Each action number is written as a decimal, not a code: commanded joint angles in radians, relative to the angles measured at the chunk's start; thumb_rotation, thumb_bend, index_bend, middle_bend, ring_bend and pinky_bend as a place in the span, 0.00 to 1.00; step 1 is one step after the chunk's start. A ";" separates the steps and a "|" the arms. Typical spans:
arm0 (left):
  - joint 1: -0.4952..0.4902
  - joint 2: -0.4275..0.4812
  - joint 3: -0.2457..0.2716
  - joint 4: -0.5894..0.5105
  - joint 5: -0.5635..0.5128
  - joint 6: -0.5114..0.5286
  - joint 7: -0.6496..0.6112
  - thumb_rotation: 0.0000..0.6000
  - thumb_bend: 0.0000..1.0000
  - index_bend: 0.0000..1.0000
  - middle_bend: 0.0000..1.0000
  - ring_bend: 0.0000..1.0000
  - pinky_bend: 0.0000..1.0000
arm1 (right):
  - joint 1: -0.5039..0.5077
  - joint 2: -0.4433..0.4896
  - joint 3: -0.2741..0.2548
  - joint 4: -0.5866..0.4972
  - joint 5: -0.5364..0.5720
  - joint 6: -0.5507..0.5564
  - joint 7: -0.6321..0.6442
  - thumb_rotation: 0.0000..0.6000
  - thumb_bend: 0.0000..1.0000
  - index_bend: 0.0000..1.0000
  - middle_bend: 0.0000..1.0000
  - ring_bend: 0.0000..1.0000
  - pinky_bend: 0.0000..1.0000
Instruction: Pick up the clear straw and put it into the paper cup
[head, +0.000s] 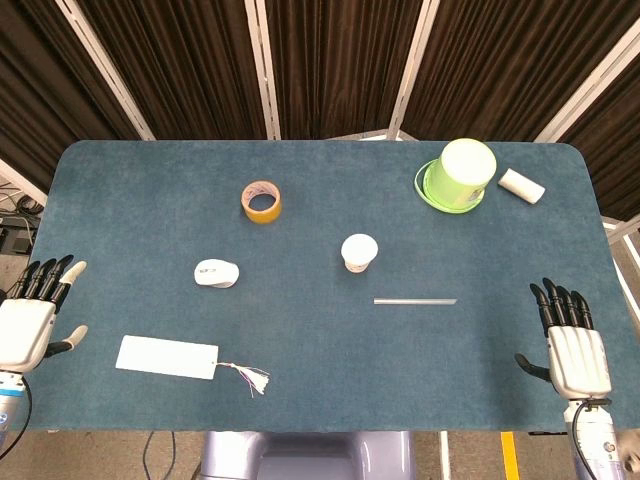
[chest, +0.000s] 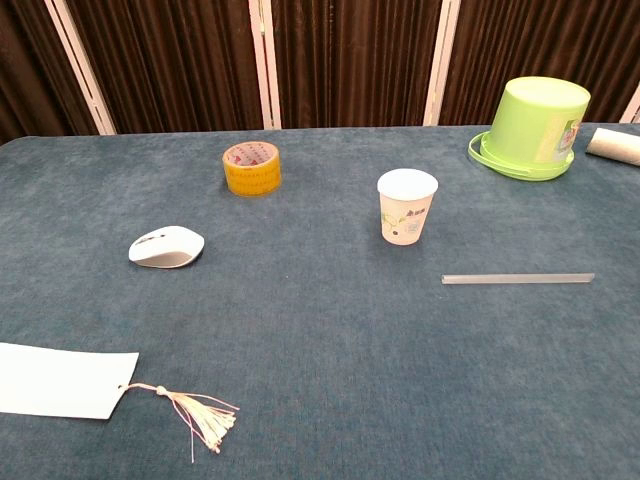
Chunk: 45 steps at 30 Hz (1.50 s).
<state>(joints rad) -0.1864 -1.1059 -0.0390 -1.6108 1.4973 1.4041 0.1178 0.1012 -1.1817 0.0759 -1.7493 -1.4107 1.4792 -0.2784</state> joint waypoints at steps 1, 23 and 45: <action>0.000 0.000 0.000 0.000 0.000 0.000 0.000 1.00 0.25 0.00 0.00 0.00 0.00 | -0.001 0.000 -0.001 -0.001 -0.002 0.000 -0.001 1.00 0.12 0.00 0.00 0.00 0.00; 0.002 -0.002 -0.002 -0.005 -0.007 0.000 0.010 1.00 0.25 0.00 0.00 0.00 0.00 | 0.021 0.016 0.034 -0.076 0.044 -0.032 -0.018 1.00 0.12 0.02 0.00 0.00 0.00; 0.001 -0.001 -0.001 -0.003 -0.004 0.000 0.004 1.00 0.25 0.00 0.00 0.00 0.00 | 0.260 -0.292 0.162 0.032 0.326 -0.213 -0.316 1.00 0.22 0.45 0.17 0.00 0.00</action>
<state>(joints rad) -0.1850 -1.1066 -0.0404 -1.6139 1.4929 1.4039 0.1211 0.3294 -1.4337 0.2186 -1.7515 -1.1204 1.2881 -0.5623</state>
